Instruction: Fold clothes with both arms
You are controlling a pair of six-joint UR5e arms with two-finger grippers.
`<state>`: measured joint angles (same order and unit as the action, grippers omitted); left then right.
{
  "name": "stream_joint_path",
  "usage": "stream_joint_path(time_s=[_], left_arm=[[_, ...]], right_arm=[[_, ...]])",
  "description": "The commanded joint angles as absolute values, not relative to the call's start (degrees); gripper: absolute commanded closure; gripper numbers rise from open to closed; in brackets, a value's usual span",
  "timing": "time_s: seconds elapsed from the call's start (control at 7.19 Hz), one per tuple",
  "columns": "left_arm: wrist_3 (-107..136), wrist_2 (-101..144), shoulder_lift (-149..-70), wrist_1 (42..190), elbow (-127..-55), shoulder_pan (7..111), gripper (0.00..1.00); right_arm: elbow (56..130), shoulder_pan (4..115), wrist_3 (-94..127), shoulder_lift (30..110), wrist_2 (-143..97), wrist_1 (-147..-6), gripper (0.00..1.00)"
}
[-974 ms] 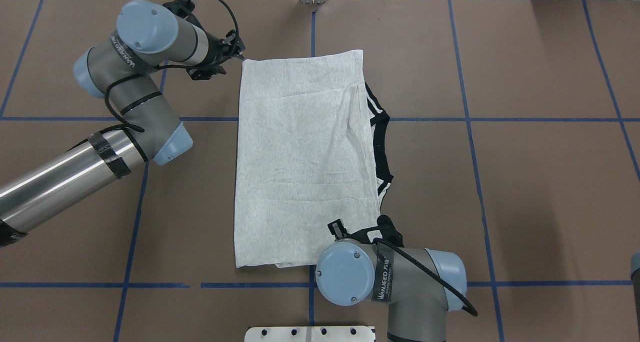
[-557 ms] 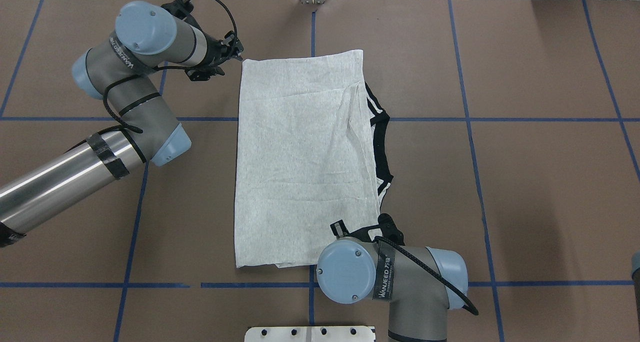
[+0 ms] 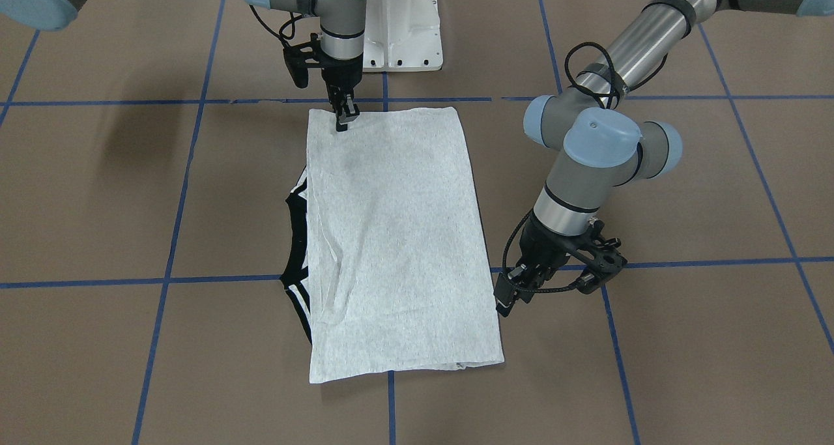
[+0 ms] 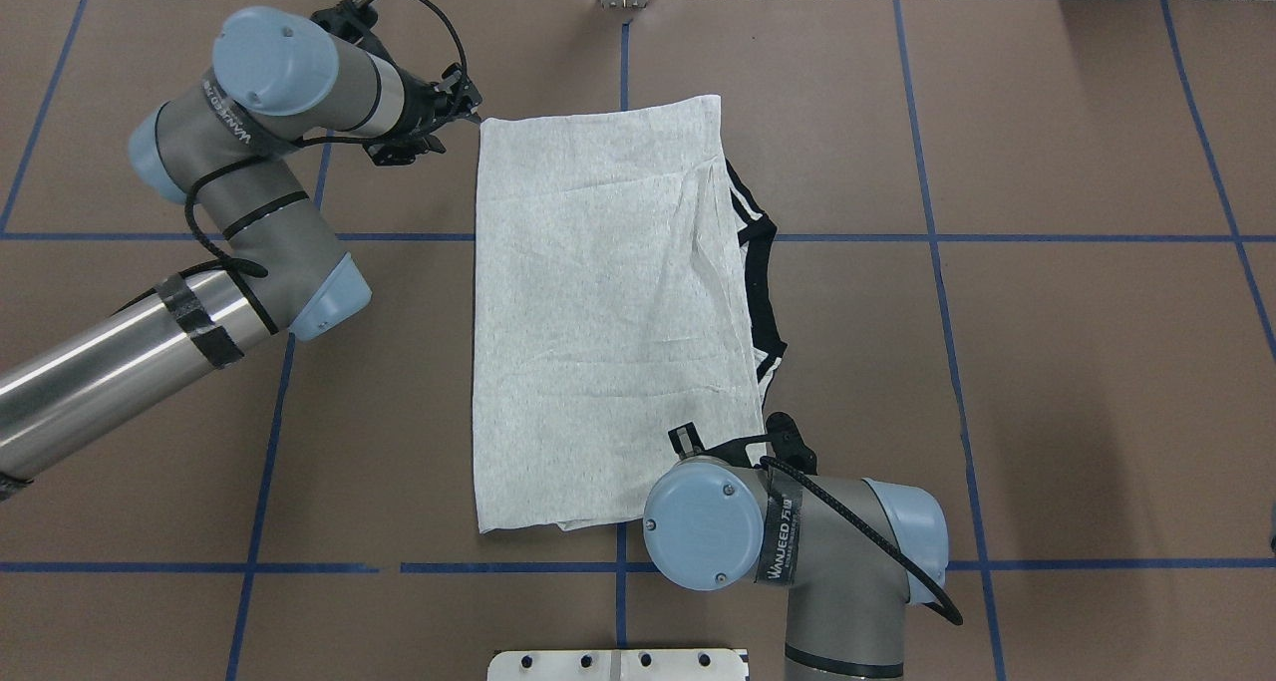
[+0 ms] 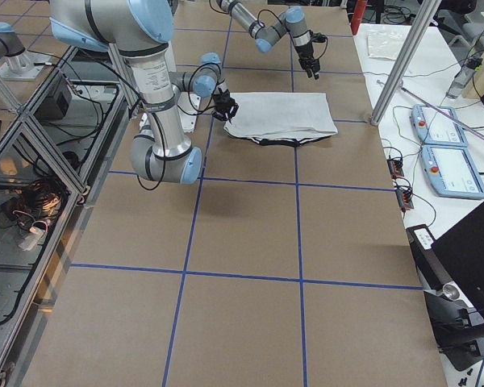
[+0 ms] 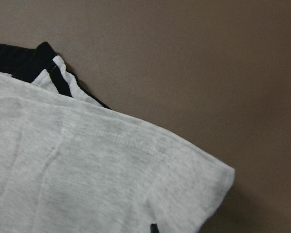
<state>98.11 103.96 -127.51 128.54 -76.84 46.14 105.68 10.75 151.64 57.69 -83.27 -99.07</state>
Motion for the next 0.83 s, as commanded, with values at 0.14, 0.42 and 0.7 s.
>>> stream_joint_path(time_s=[0.14, 0.42, 0.7], left_arm=[[107.8, 103.5, -116.3, 126.0, -94.8, 39.9, 0.38], [118.5, 95.7, -110.4, 117.2, -107.5, 27.4, 0.39], [124.9, 93.2, -109.8, 112.5, -109.9, 20.1, 0.39]], right_arm=[[107.3, 10.9, 151.7, 58.5, -83.3, -99.1, 1.00], [108.0, 10.9, 151.7, 59.1, -83.4, -99.1, 1.00], [108.4, 10.8, 151.3, 59.1, -83.7, -99.7, 1.00]])
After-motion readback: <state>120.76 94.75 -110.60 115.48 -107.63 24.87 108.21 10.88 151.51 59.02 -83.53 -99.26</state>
